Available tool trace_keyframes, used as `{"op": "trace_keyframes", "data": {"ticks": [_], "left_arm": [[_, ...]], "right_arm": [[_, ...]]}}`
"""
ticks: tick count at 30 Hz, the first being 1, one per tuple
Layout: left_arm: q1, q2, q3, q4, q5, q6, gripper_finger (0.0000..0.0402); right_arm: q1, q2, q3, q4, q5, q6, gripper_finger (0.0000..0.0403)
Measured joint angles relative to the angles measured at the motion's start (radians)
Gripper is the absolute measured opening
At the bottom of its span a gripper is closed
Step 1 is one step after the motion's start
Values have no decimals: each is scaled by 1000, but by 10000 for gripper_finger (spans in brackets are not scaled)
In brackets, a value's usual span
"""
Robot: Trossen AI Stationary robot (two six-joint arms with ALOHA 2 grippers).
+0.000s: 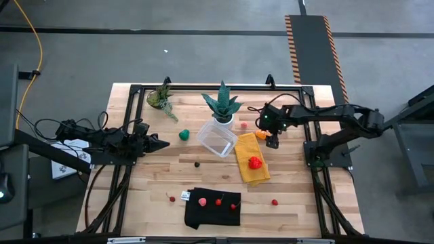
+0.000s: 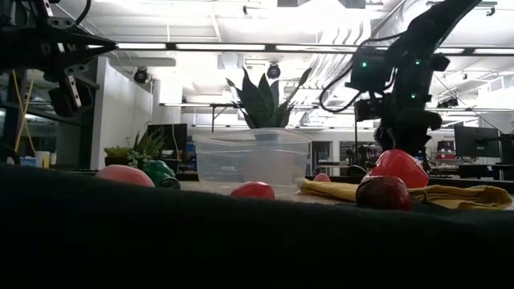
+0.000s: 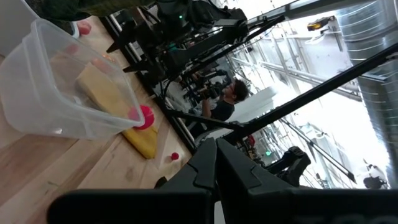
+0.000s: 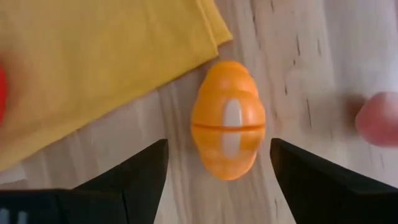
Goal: Pick and placing Produce into tupperware
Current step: Put the yellow croissant into the transparent container
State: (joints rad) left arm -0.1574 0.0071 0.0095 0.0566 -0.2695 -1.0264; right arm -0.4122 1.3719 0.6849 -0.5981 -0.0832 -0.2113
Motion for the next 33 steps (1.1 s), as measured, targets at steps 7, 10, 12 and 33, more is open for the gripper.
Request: {"op": "trace_keyframes", "data": {"ticks": [7,10,12,33], "left_arm": [[0,0,0,-1,13,-2,1],[0,0,0,-2,23,-2,1],[0,0,0,-2,24,-2,1],[0,0,0,-3,27,0,1]], "right_arm": [[0,67,51,3,-1,-58,272],[0,97,61,3,-4,-60,272],[0,113,61,1,-5,-60,272],[-23,129,60,4,13,-59,272]]}}
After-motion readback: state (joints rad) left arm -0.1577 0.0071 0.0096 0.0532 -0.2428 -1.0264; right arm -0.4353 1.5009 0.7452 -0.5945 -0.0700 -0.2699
